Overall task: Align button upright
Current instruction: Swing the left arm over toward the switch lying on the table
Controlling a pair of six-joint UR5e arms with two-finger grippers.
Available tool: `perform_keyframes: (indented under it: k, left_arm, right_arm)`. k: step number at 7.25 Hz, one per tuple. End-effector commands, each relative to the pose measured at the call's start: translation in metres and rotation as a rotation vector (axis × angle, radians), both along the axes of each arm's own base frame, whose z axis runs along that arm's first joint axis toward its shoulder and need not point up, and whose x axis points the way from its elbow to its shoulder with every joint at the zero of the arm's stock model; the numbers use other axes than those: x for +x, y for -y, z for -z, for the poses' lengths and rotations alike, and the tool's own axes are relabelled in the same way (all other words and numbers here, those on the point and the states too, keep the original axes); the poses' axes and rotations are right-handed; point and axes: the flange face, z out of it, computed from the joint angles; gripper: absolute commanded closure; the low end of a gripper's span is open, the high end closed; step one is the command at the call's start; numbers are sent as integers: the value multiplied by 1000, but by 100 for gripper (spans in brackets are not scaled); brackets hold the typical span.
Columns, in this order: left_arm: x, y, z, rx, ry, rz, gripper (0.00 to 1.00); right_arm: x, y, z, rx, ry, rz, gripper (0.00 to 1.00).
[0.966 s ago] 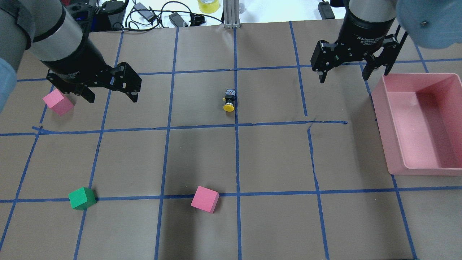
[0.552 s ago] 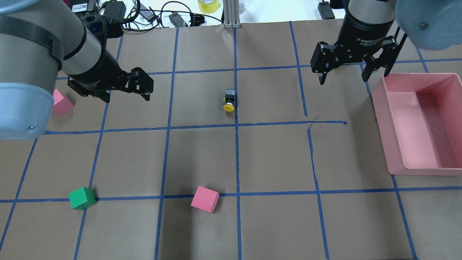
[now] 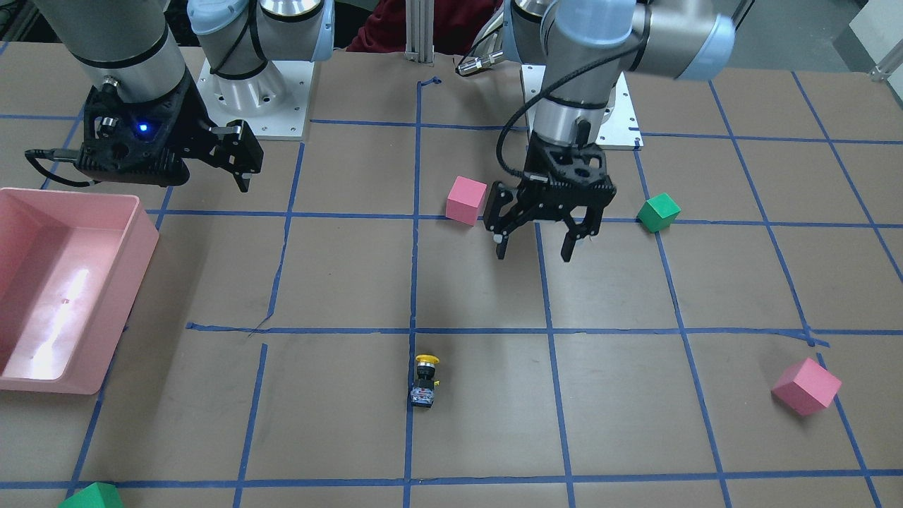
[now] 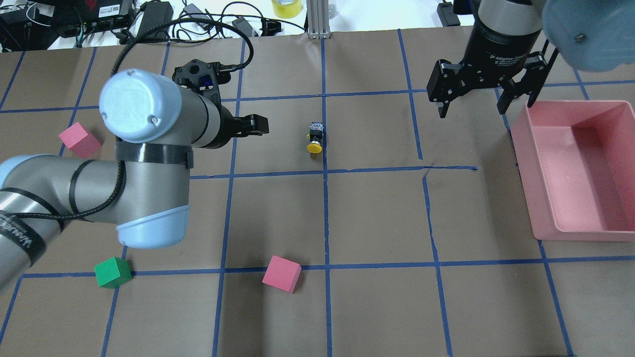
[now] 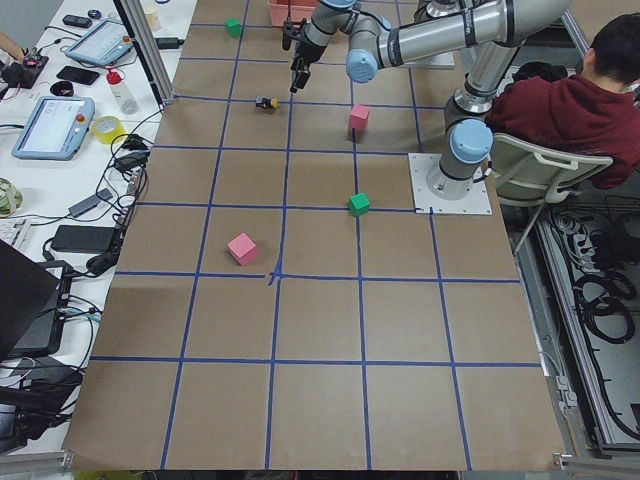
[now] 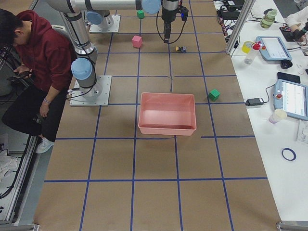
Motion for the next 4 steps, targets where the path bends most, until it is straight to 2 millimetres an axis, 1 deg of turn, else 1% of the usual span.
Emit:
perform_keyframes:
  k: [1, 2, 3, 4]
  left_arm:
    - [-17, 21, 54, -136, -22, 17, 3]
    - [-32, 28, 83, -166, -29, 20, 6]
    - [-47, 35, 106, -191, -26, 15, 6]
    - [-69, 48, 123, -201, -22, 14, 10]
  right_arm:
    - [0, 0, 1, 4, -2, 0, 0]
    - [0, 0, 1, 3, -2, 0, 0]
    - [0, 0, 1, 3, -2, -2, 0]
    - [0, -1, 1, 3, 0, 0, 0]
